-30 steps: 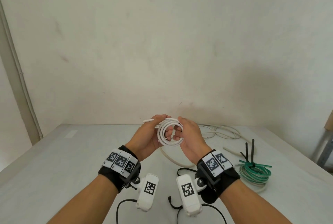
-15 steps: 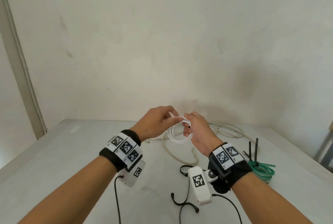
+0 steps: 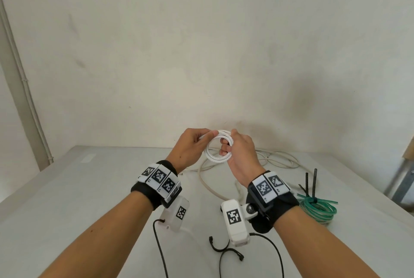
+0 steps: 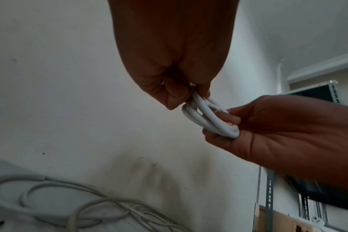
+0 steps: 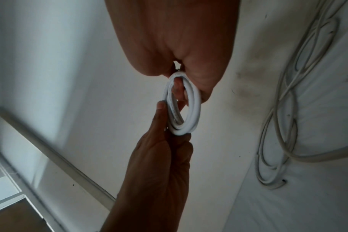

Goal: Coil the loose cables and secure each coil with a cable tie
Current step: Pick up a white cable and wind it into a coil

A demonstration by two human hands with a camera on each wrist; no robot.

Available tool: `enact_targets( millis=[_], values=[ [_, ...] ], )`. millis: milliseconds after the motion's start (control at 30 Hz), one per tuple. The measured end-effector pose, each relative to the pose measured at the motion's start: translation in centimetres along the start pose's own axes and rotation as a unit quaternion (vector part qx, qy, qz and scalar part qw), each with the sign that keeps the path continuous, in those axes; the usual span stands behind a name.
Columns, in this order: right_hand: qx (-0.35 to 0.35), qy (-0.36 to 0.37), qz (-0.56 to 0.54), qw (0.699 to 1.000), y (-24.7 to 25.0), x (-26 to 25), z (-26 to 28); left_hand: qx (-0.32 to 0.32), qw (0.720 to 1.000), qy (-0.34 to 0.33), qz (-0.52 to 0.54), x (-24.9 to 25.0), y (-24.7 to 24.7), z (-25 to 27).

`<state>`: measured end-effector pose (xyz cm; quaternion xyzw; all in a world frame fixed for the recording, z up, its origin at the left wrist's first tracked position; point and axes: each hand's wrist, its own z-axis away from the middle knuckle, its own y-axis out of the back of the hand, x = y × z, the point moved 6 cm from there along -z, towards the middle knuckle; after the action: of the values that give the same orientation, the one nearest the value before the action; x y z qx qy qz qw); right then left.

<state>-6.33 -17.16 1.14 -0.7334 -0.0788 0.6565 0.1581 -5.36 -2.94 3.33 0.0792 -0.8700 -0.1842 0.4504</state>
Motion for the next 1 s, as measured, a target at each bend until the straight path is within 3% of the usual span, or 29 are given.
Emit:
enact_targets(
  millis=[200,333,467,567,700,833,900,1000],
  values=[
    [0.024,0.016,-0.047,0.998,-0.2,0.1,0.0,0.034,0.996,0.058,0.065,-0.4,0.0,0.4],
    [0.021,0.002,-0.087,0.996,0.2,0.7,0.0,-0.005,0.993,0.118,0.023,-1.2,-1.7,0.5],
    [0.016,-0.003,-0.105,0.994,0.2,0.6,0.3,-0.015,0.967,0.204,0.15,-1.6,-3.4,1.1],
    [0.005,0.019,-0.099,0.995,0.5,0.0,0.5,-0.022,0.947,0.199,0.251,-1.0,-3.7,1.1],
    [0.007,0.05,0.005,0.999,0.2,0.3,0.4,0.021,0.936,0.193,0.294,-1.2,-3.6,1.1],
    [0.017,0.08,0.086,0.993,0.5,0.7,0.4,0.045,0.963,0.184,0.194,-0.1,-3.1,1.1],
    [0.009,0.1,0.156,0.983,0.7,0.1,0.6,0.055,0.985,0.147,0.073,0.0,-2.2,0.7],
    [-0.033,0.082,0.247,0.965,0.5,-0.7,0.4,-0.01,0.99,0.074,-0.119,0.6,-1.8,0.3]
  ],
)
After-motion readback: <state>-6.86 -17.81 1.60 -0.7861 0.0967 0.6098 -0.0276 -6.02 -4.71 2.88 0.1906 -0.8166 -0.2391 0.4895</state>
